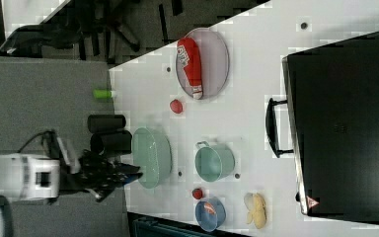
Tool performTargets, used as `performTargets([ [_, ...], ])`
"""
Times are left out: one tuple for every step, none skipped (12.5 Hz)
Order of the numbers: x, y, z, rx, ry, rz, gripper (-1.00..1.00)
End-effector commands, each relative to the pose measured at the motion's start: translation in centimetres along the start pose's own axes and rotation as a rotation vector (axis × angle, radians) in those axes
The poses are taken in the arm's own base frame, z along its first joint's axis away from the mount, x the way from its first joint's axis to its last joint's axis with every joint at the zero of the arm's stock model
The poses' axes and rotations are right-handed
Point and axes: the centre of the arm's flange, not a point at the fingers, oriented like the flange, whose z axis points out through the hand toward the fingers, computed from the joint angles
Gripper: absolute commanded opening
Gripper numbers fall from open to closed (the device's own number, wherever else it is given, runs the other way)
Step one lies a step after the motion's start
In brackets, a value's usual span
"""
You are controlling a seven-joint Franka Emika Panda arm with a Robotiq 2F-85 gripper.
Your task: Flap open oven.
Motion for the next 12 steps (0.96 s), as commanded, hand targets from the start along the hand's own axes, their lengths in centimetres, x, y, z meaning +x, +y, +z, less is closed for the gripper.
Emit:
performTargets([
  [2.8,1.9,1.6,0.024,0.015,-0.157,-0.65],
  [3.8,2.4,2.8,0.028,0.025,-0.216,-0.65],
  [4.9,3.0,4.0,0.027,0.040,-0.272,-0.65],
  [6.0,3.6,5.2,0.019,0.061,-0.329,-0.65],
  [7.2,4.4,6.3,0.012,0.087,-0.381,-0.65],
  [8.4,5.2,7.2,0.009,0.118,-0.430,-0.65],
  [9.7,6.0,8.2,0.009,0.147,-0.477,-0.65],
  [10.8,6.7,9.2,0.014,0.171,-0.520,-0.65],
  [11.8,7.4,10.1,0.017,0.191,-0.557,-0.65],
  [12.9,8.1,10.9,0.011,0.206,-0.593,-0.65],
  [14.0,8.9,11.8,-0.002,0.220,-0.617,-0.65],
  [15.0,9.5,12.6,-0.009,0.230,-0.625,-0.65],
])
